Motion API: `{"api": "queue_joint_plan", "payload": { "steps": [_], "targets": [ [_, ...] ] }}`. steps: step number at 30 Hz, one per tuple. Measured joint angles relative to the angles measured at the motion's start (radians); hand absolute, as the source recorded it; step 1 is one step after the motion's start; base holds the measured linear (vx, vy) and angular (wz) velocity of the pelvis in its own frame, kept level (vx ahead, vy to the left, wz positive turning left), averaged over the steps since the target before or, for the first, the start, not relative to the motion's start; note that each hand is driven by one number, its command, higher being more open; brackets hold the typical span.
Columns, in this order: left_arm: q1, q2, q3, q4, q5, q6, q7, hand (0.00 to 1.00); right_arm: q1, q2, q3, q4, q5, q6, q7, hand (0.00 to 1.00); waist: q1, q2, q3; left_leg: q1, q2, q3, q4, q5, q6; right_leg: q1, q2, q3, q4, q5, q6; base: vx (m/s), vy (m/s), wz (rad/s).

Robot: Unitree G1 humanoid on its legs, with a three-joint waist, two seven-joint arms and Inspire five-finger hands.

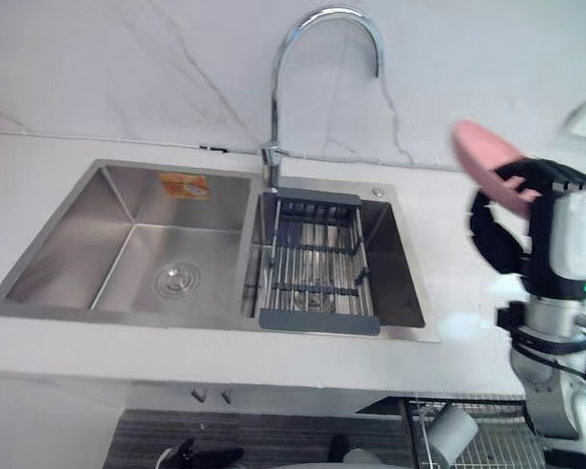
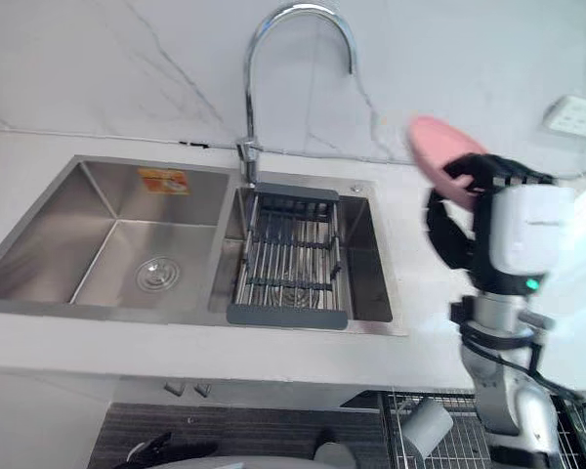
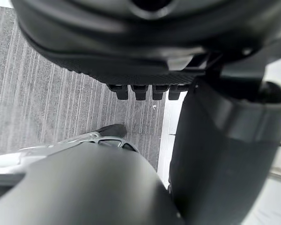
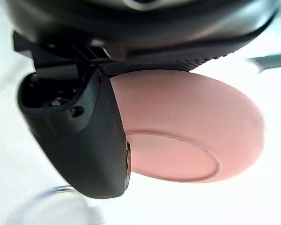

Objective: Walk over to the sink, pick up the cup, carry it to the dishwasher, place the cup inside the dishwasher, then close the dishwasher door

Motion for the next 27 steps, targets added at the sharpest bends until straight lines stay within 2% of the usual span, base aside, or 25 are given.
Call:
{"api": "queue_joint_plan", "payload": {
  "steps": [1,3,8,11,14,23,27],
  "targets": [
    [0.001,0.001,-0.006,0.0,0.0,0.003,0.0,1.0,0.013,0.007,-0.027,0.02,0.0,0.016,-0.012,0.0,-0.002,0.001,-0.005,0.0,0.0,0.005,0.001,-0.001,-0.001,-0.003,0.001,0.006,0.0,0.0,0.0,0.02,0.001,-0.31],
    [0.008,0.002,-0.015,0.002,-0.004,0.009,0.0,1.0,0.052,0.026,-0.105,0.1,0.0,0.092,-0.068,0.0,-0.027,0.009,-0.012,0.001,0.005,0.023,0.016,-0.016,-0.006,-0.008,0.005,0.024,0.0,0.0,0.0,0.01,-0.005,-0.23],
    [0.022,-0.004,-0.023,0.003,-0.037,0.027,-0.002,1.0,0.142,0.077,-0.222,0.252,0.003,0.153,-0.214,0.0,-0.065,0.036,-0.027,-0.004,0.019,0.07,0.05,-0.051,-0.009,-0.029,0.019,0.068,0.002,0.001,-0.002,-0.01,-0.01,-0.29],
    [0.022,-0.008,-0.026,0.003,-0.04,0.051,-0.002,1.0,0.166,0.133,-0.294,0.379,0.028,0.161,-0.288,0.0,-0.092,0.049,-0.032,-0.012,0.025,0.082,0.065,-0.064,-0.01,-0.04,0.02,0.08,0.003,0.001,-0.002,-0.01,-0.01,-0.15],
    [0.021,-0.01,-0.028,0.002,-0.062,0.065,-0.003,1.0,0.179,0.192,-0.328,0.47,0.043,0.161,-0.309,0.0,-0.108,0.058,-0.027,-0.02,0.03,0.101,0.075,-0.074,-0.012,-0.056,0.025,0.097,0.007,0.002,-0.004,-0.04,-0.022,-0.18],
    [-0.005,-0.003,-0.079,0.003,-0.105,0.079,-0.002,1.0,0.17,0.299,-0.318,0.666,0.122,0.128,-0.329,0.0,-0.102,0.07,-0.007,-0.032,0.031,0.102,0.084,-0.086,-0.012,-0.066,0.023,0.094,0.013,-0.005,-0.003,-0.02,-0.014,-0.01],
    [-0.027,0.01,-0.117,0.003,-0.114,0.079,-0.003,1.0,0.169,0.318,-0.275,0.713,0.16,0.109,-0.331,0.0,-0.102,0.067,0.029,-0.025,0.027,0.086,0.092,-0.085,-0.012,-0.068,0.009,0.079,0.065,-0.036,0.005,0.02,-0.004,0.14]
  ]
}}
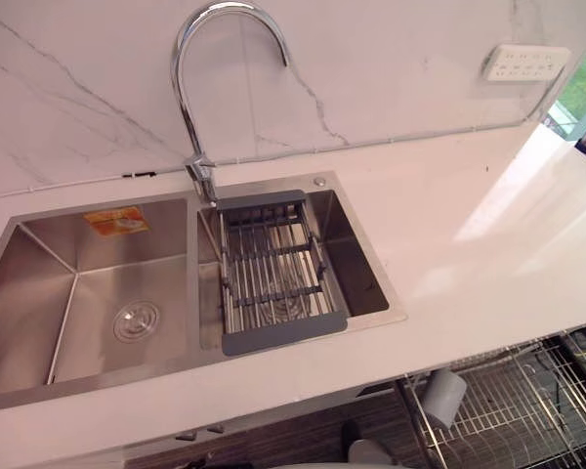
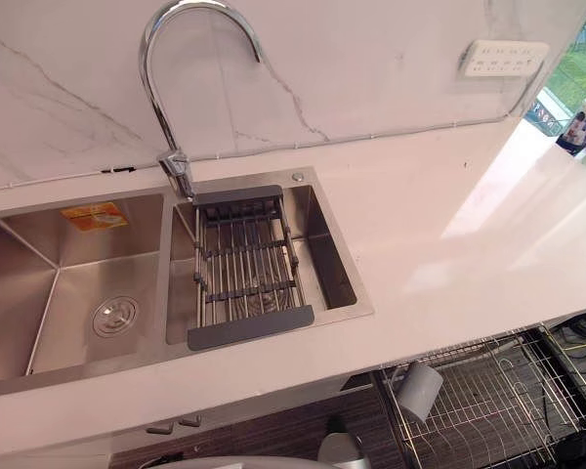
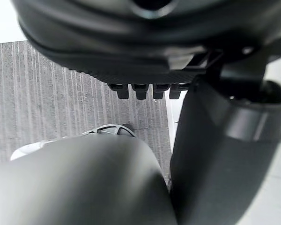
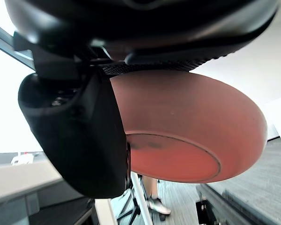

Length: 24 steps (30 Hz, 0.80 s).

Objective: Walk over to the sink, pick up the cup, carry it to the dishwasher, place the cup inside the dishwasher, then close the dishwasher door

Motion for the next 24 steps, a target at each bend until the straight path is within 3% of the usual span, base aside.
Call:
{"api": "queue_joint_plan", "payload": {
  "steps": [5,7,8,9,10,11,12,13,15,16,17,19,24],
  "targets": [
    [-0.026,0.018,-0.028,-0.006,0.003,-0.007,-0.006,1.0,-0.048,0.003,0.059,0.044,0.022,-0.035,0.0,0.0,0.026,-0.013,0.053,0.021,-0.009,0.048,0.015,-0.008,0.003,-0.035,-0.015,-0.001,0.072,-0.013,-0.002,-0.03,0.019,-0.22],
    [-0.032,0.024,-0.027,-0.016,0.002,-0.008,-0.002,1.0,-0.103,-0.017,0.107,0.059,0.034,-0.047,0.001,0.0,0.042,-0.016,0.063,0.015,0.002,0.126,0.019,-0.013,0.007,-0.07,0.003,-0.043,0.052,0.046,-0.023,-0.16,0.017,-1.01],
    [-0.046,0.025,-0.026,-0.016,0.001,-0.007,0.007,1.0,-0.143,-0.035,0.155,0.073,0.039,-0.059,0.003,0.0,0.057,-0.003,0.071,-0.007,0.021,0.189,0.025,-0.012,0.019,-0.092,0.021,-0.096,0.004,0.097,-0.052,-0.17,-0.007,-0.95],
    [-0.055,0.024,-0.024,-0.015,-0.001,-0.006,0.015,1.0,-0.172,-0.043,0.179,0.075,0.041,-0.062,0.003,0.0,0.061,-0.01,0.087,-0.012,0.029,0.21,0.03,-0.016,0.026,-0.108,0.013,-0.162,0.055,0.069,-0.076,-0.23,-0.033,-0.87],
    [-0.082,0.023,-0.014,-0.012,-0.006,-0.006,0.037,1.0,-0.198,-0.047,0.215,0.081,0.052,-0.062,0.004,0.0,0.059,-0.011,0.115,-0.029,0.045,0.229,0.033,-0.012,0.026,-0.142,-0.028,-0.287,0.246,-0.053,-0.123,-0.16,-0.065,-0.44],
    [-0.095,0.028,-0.008,-0.01,-0.027,-0.006,0.05,1.0,-0.215,-0.047,0.257,0.102,0.079,-0.063,0.003,0.0,0.061,-0.017,0.128,-0.062,0.072,0.23,0.063,-0.01,0.025,-0.151,-0.067,-0.356,0.373,-0.113,-0.116,-0.1,-0.085,-0.3],
    [-0.096,0.032,-0.006,-0.008,-0.039,-0.008,0.052,1.0,-0.227,-0.047,0.278,0.124,0.084,-0.062,0.003,0.0,0.062,-0.022,0.128,-0.088,0.085,0.229,0.091,-0.01,0.025,-0.152,-0.08,-0.372,0.392,-0.125,-0.111,0.02,-0.156,-0.13],
    [-0.112,0.046,0.007,-0.008,-0.051,-0.013,0.05,1.0,-0.241,-0.042,0.322,0.156,0.111,-0.057,0.003,0.0,0.07,-0.045,0.13,-0.144,0.108,0.231,0.152,-0.011,0.022,-0.149,-0.072,-0.371,0.343,-0.122,-0.095,0.02,-0.24,-0.11],
    [-0.133,0.046,0.06,-0.004,-0.064,-0.035,0.051,1.0,-0.281,-0.028,0.385,0.18,0.147,-0.026,0.003,0.0,0.096,-0.054,0.16,-0.204,0.18,0.231,0.316,-0.022,0.017,-0.079,-0.012,-0.386,0.192,-0.118,-0.105,-0.01,-0.263,-0.18],
    [-0.133,0.043,0.072,-0.004,-0.069,-0.051,0.06,1.0,-0.295,-0.021,0.412,0.184,0.158,-0.01,0.003,0.0,0.107,-0.052,0.165,-0.218,0.206,0.229,0.376,-0.051,-0.002,-0.03,0.014,-0.383,0.123,-0.118,-0.104,-0.07,-0.168,-0.22],
    [-0.132,0.021,0.071,-0.003,-0.077,-0.067,0.082,1.0,-0.317,-0.024,0.44,0.187,0.157,0.006,0.004,0.0,0.108,-0.031,0.17,-0.221,0.218,0.219,0.353,-0.05,-0.005,0.009,0.046,-0.383,0.071,-0.103,-0.1,-0.08,-0.099,-0.2],
    [-0.133,-0.006,0.074,-0.004,-0.108,-0.077,0.089,1.0,-0.325,-0.016,0.466,0.183,0.153,0.016,0.007,0.0,0.113,-0.006,0.158,-0.21,0.215,0.217,0.3,-0.028,-0.006,0.039,0.068,-0.375,0.021,-0.083,-0.09,-0.04,0.017,-0.14],
    [-0.135,-0.022,0.103,-0.008,-0.112,-0.082,0.082,1.0,-0.296,0.0,0.474,0.147,0.145,0.054,0.017,0.0,0.131,-0.005,0.154,-0.197,0.172,0.252,0.242,0.002,0.004,0.048,0.065,-0.356,-0.071,-0.029,-0.078,-0.01,0.04,-0.11]
  ]
}}
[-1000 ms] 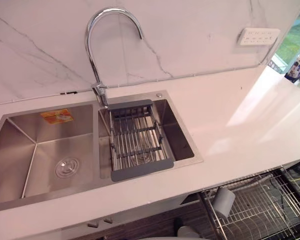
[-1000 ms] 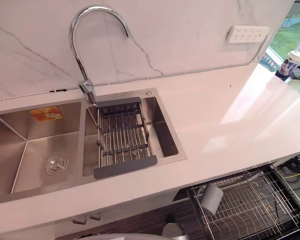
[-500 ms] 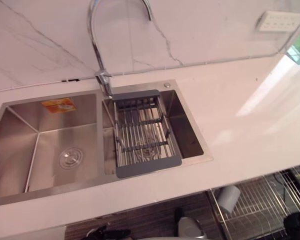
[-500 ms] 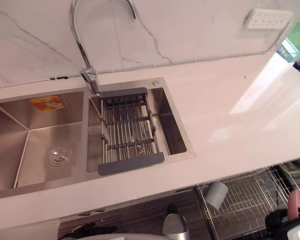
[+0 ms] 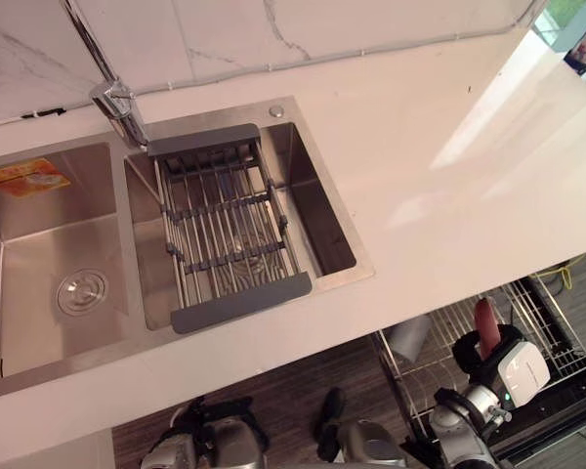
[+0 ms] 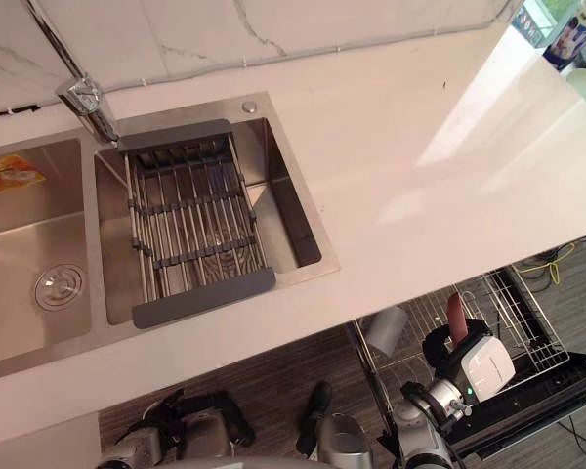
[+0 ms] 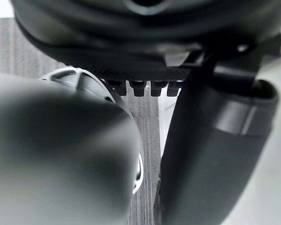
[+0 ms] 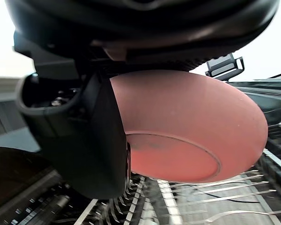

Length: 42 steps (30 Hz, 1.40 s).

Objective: Walk over to the sink, pick up the cup, carry it to the dishwasher, place the cup inside the dishwasher, then close the dishwasher door

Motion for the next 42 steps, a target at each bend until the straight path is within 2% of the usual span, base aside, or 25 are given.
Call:
{"api": "queue_joint_plan", "payload": {
  "steps": [5,9,15,18,24,31,32,36,39,42],
  "targets": [
    [0.006,-0.02,-0.003,-0.001,0.034,-0.013,-0.02,1.0,0.038,-0.009,-0.022,-0.018,-0.051,0.004,0.011,0.0,-0.004,0.01,-0.003,0.049,-0.024,-0.002,-0.039,0.017,-0.003,0.038,-0.009,-0.004,-0.008,0.003,0.004,0.0,0.051,0.02],
    [0.006,-0.03,-0.01,-0.001,0.053,-0.011,-0.032,1.0,0.043,-0.031,-0.023,-0.033,-0.071,0.005,0.031,0.0,-0.01,0.023,-0.01,0.047,-0.044,-0.007,-0.059,0.03,0.002,0.047,-0.013,-0.009,-0.039,0.021,0.011,-0.04,0.059,0.05],
    [0.013,-0.05,-0.01,-0.001,0.056,0.0,-0.043,1.0,0.046,-0.06,-0.024,-0.032,-0.07,0.028,0.054,0.0,-0.014,0.056,-0.028,0.041,-0.069,-0.036,-0.082,0.048,0.014,0.052,-0.024,-0.027,-0.052,0.036,0.014,-0.05,0.087,0.1],
    [0.013,-0.051,-0.009,-0.003,0.074,0.009,-0.049,1.0,0.039,-0.083,-0.026,-0.031,-0.07,0.039,0.085,0.0,-0.019,0.062,-0.028,0.028,-0.078,-0.045,-0.092,0.059,0.021,0.043,-0.027,-0.03,-0.062,0.049,0.011,-0.08,0.08,0.08],
    [0.008,-0.046,-0.001,0.0,0.062,0.026,-0.082,1.0,-0.017,-0.138,-0.057,-0.007,-0.035,0.063,0.121,0.0,-0.026,0.097,-0.002,-0.014,-0.086,-0.039,-0.088,0.069,0.036,-0.016,-0.034,0.003,-0.064,0.069,0.007,-0.08,0.09,-0.11],
    [-0.022,-0.039,-0.002,0.005,0.061,0.018,-0.111,1.0,-0.092,-0.174,-0.055,0.003,-0.026,0.068,0.172,0.0,-0.027,0.114,0.043,-0.023,-0.087,-0.049,-0.076,0.068,0.035,-0.055,-0.034,0.063,-0.065,0.084,-0.008,-0.05,0.064,-0.26],
    [-0.035,-0.04,-0.005,0.005,0.048,0.019,-0.114,1.0,-0.109,-0.183,-0.055,0.003,-0.027,0.068,0.191,1.0,-0.027,0.118,0.052,-0.029,-0.087,-0.051,-0.073,0.067,0.035,-0.066,-0.035,0.073,-0.065,0.087,-0.008,-0.03,0.042,-0.19],
    [-0.073,-0.047,-0.01,0.004,0.029,0.014,-0.134,1.0,-0.158,-0.207,-0.05,0.004,0.005,0.081,0.282,1.0,-0.03,0.142,0.095,-0.036,-0.086,-0.073,-0.047,0.067,0.034,-0.075,-0.039,0.091,-0.064,0.093,-0.011,-0.02,0.045,-0.16],
    [-0.073,-0.053,-0.011,0.007,0.029,0.011,-0.148,1.0,-0.17,-0.208,-0.025,0.008,0.013,0.107,0.337,1.0,-0.03,0.155,0.109,-0.039,-0.082,-0.076,-0.025,0.067,0.034,-0.075,-0.041,0.104,-0.061,0.093,-0.011,0.02,0.027,-0.14],
    [-0.074,-0.067,-0.012,0.018,0.03,0.011,-0.152,1.0,-0.17,-0.208,0.016,0.011,0.025,0.115,0.387,1.0,-0.036,0.178,0.121,-0.048,-0.079,-0.098,0.002,0.067,0.033,-0.074,-0.045,0.11,-0.06,0.091,-0.011,0.03,0.028,-0.08]
  ]
}}
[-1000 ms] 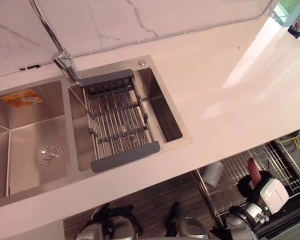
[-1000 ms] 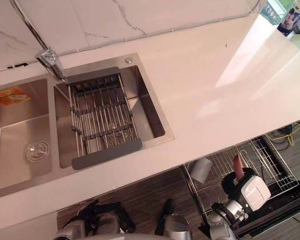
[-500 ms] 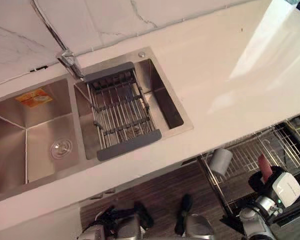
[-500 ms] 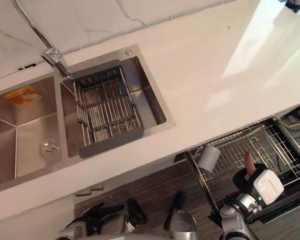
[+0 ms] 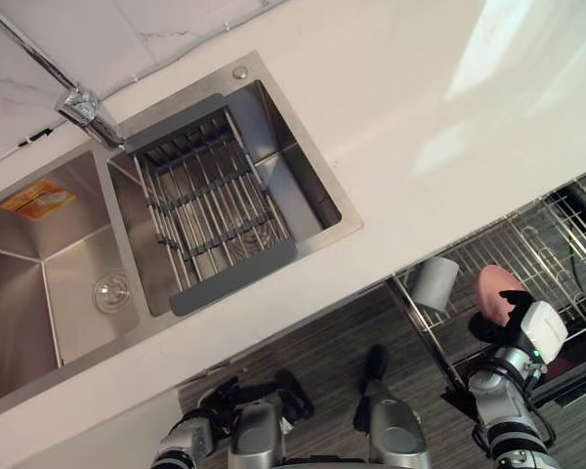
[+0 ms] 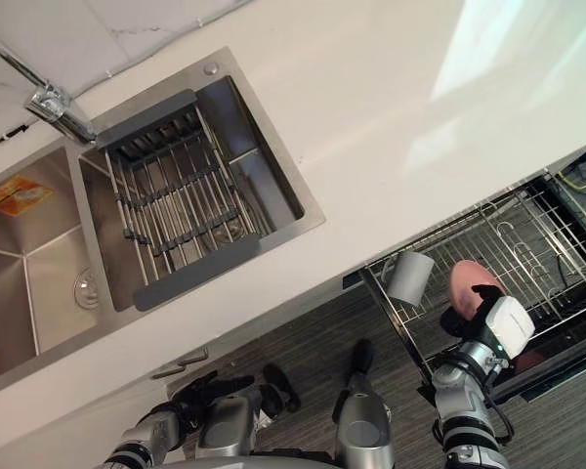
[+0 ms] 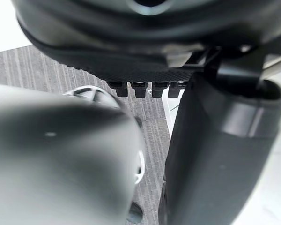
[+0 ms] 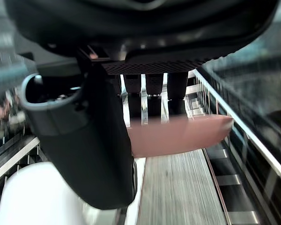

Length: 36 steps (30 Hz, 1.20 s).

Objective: Walk over to the sink, pick up the cup, carry it to the dishwasher, place the cup inside the dishwasher, then close the dishwasher door

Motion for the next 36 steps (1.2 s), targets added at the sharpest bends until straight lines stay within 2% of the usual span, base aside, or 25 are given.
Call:
{"api": "queue_joint_plan", "payload": {
  "steps": [4,11,15,19,22,24,25,27,31,32,33,36],
  "targets": [
    [-0.003,-0.003,-0.001,0.011,0.002,-0.001,0.0,1.0,-0.003,0.002,0.034,0.001,0.028,0.001,0.01,1.0,-0.008,0.011,0.004,-0.006,0.001,-0.015,0.018,0.005,-0.008,0.001,-0.009,-0.008,0.017,-0.003,0.003,0.03,0.044,0.06],
    [-0.003,-0.006,-0.001,0.011,0.002,-0.009,0.0,1.0,-0.019,0.007,0.054,-0.035,0.074,-0.006,0.006,1.0,-0.013,0.012,0.005,-0.008,-0.007,-0.032,0.019,0.02,-0.027,0.008,-0.025,-0.036,0.049,-0.025,0.009,0.03,0.049,0.13],
    [-0.002,-0.015,-0.001,0.012,0.002,-0.02,0.0,1.0,0.0,0.013,0.056,-0.078,0.133,-0.042,0.003,1.0,-0.014,0.012,0.005,-0.001,-0.007,-0.038,0.035,0.026,-0.03,0.03,-0.03,-0.048,0.049,-0.028,0.011,0.01,0.039,0.1],
    [-0.002,-0.025,-0.002,0.008,0.008,-0.025,0.001,1.0,0.079,0.04,0.032,-0.227,0.181,-0.086,-0.018,1.0,-0.016,0.01,0.003,0.014,-0.009,-0.055,0.033,0.026,-0.03,0.056,-0.029,-0.063,0.049,-0.032,0.014,0.0,0.046,0.1],
    [0.006,-0.025,-0.002,0.009,0.023,-0.015,0.004,1.0,0.14,0.08,-0.077,-0.413,0.239,-0.115,-0.042,1.0,-0.019,0.0,-0.003,0.042,-0.019,-0.054,-0.006,0.025,-0.029,0.067,-0.029,-0.063,0.049,-0.04,0.022,0.0,0.042,0.0],
    [0.021,-0.022,-0.002,0.01,0.022,-0.005,0.011,1.0,0.162,0.105,-0.167,-0.509,0.285,-0.124,-0.075,1.0,-0.023,-0.018,-0.023,0.059,-0.022,-0.05,-0.031,0.021,-0.022,0.068,-0.024,-0.058,0.051,-0.04,0.022,0.0,0.031,-0.06],
    [0.023,-0.021,-0.002,0.01,0.022,-0.003,0.012,1.0,0.163,0.107,-0.18,-0.519,0.293,-0.125,-0.082,1.0,-0.025,-0.021,-0.025,0.061,-0.022,-0.05,-0.033,0.019,-0.019,0.068,-0.022,-0.057,0.051,-0.04,0.022,0.0,0.034,-0.08],
    [0.037,-0.011,-0.002,0.012,0.02,0.011,0.031,1.0,0.169,0.117,-0.293,-0.593,0.347,-0.137,-0.142,1.0,-0.047,-0.045,-0.039,0.082,-0.018,-0.026,-0.064,0.002,0.001,0.07,-0.011,-0.052,0.051,-0.04,0.022,0.0,0.032,-0.07],
    [0.047,0.005,-0.002,0.022,0.0,0.026,0.042,1.0,0.229,0.129,-0.485,-0.616,0.463,-0.168,-0.211,1.0,-0.062,-0.068,-0.056,0.115,-0.015,0.005,-0.1,-0.022,0.002,0.069,0.0,-0.033,0.06,-0.04,0.021,0.0,0.056,-0.17],
    [0.053,0.008,-0.001,0.024,-0.006,0.03,0.047,1.0,0.257,0.144,-0.531,-0.615,0.527,-0.192,-0.21,1.0,-0.073,-0.075,-0.061,0.123,-0.016,0.015,-0.104,-0.025,0.003,0.069,-0.001,-0.025,0.061,-0.04,0.022,-0.02,0.044,-0.26],
    [0.058,0.009,0.0,0.025,-0.015,0.036,0.054,1.0,0.289,0.162,-0.565,-0.607,0.621,-0.241,-0.193,1.0,-0.081,-0.079,-0.065,0.133,-0.017,0.03,-0.111,-0.027,0.002,0.069,0.0,-0.012,0.062,-0.04,0.021,-0.02,0.049,-0.27],
    [0.068,0.008,0.0,0.032,-0.035,0.053,0.075,1.0,0.336,0.228,-0.609,-0.54,0.837,-0.36,-0.126,1.0,-0.11,-0.079,-0.075,0.154,-0.02,0.054,-0.132,-0.027,0.001,0.069,0.003,0.005,0.064,-0.04,0.021,-0.02,0.018,-0.25]
  ]
}}
